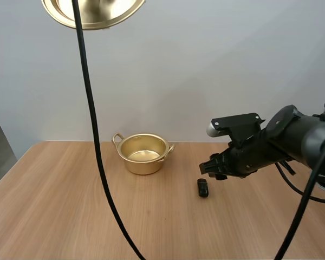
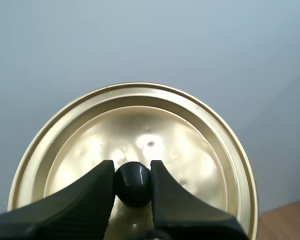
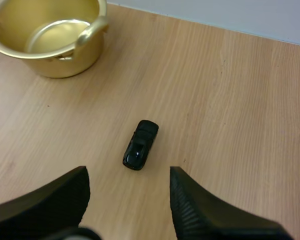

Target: Open the pot, put the car inside, and close it

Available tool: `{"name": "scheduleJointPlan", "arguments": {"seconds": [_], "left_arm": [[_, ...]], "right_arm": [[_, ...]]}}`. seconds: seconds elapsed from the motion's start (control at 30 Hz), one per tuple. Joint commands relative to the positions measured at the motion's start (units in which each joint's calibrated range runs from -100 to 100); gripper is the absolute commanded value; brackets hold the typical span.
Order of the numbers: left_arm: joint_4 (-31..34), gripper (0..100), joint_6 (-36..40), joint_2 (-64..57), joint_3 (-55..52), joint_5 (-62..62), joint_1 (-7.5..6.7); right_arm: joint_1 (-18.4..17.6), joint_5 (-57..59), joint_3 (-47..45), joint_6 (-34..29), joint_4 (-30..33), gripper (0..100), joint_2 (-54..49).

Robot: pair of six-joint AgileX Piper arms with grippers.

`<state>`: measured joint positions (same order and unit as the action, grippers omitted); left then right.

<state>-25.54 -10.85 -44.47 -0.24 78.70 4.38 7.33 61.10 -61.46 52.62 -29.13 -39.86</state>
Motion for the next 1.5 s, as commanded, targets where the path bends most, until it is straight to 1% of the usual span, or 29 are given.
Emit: {"name": "scheduleJointPlan", "arguments": {"seconds": [0.0, 0.2, 0.47, 0.63, 0.97, 1.17, 1.37, 1.4, 1.43, 1.47], "left_arm": [[0.3, 0, 0.0, 0.0, 0.0, 0.0, 0.18], [1.0, 0, 0.0, 0.0, 0.0, 0.0, 0.24], [1.0, 0, 0.0, 0.0, 0.0, 0.0, 0.24], [0.6, 0, 0.0, 0.0, 0.0, 0.0, 0.24], [0.5, 0, 0.0, 0.0, 0.0, 0.2, 0.24], [0.5, 0, 0.0, 0.0, 0.0, 0.5, 0.24], [0.5, 0, -0.1, 0.0, 0.0, 0.5, 0.24], [0.5, 0, -0.1, 0.0, 0.0, 0.5, 0.24], [0.5, 0, -0.1, 0.0, 0.0, 0.5, 0.24], [0.5, 0, -0.2, 0.0, 0.0, 0.5, 0.24]], "right_arm": [[0.0, -0.2, 0.5, 0.9, -1.1, 81, 12.7], [0.0, -0.4, 2.4, 7.0, -8.9, 81, 17.3], [0.0, -2.1, 5.9, 10.4, -11.8, 81, 22.6], [-0.7, -5.8, 6.2, 12.7, -12.2, 77, 25.1], [-5.6, -15.5, 6.2, 12.3, -12.6, 77, 30.8], [-5.7, -21.8, 6.2, 11.6, -11.3, 77, 32.5], [-5.7, -22.3, 6.2, 11.5, -11.0, 77, 35.0], [-5.7, -22.3, 6.2, 11.5, -11.0, 76, 35.5], [-5.7, -22.7, 6.2, 11.5, -11.0, 72, 36.2], [-5.7, -23.4, 6.2, 11.5, -11.0, 65, 36.8]]}}
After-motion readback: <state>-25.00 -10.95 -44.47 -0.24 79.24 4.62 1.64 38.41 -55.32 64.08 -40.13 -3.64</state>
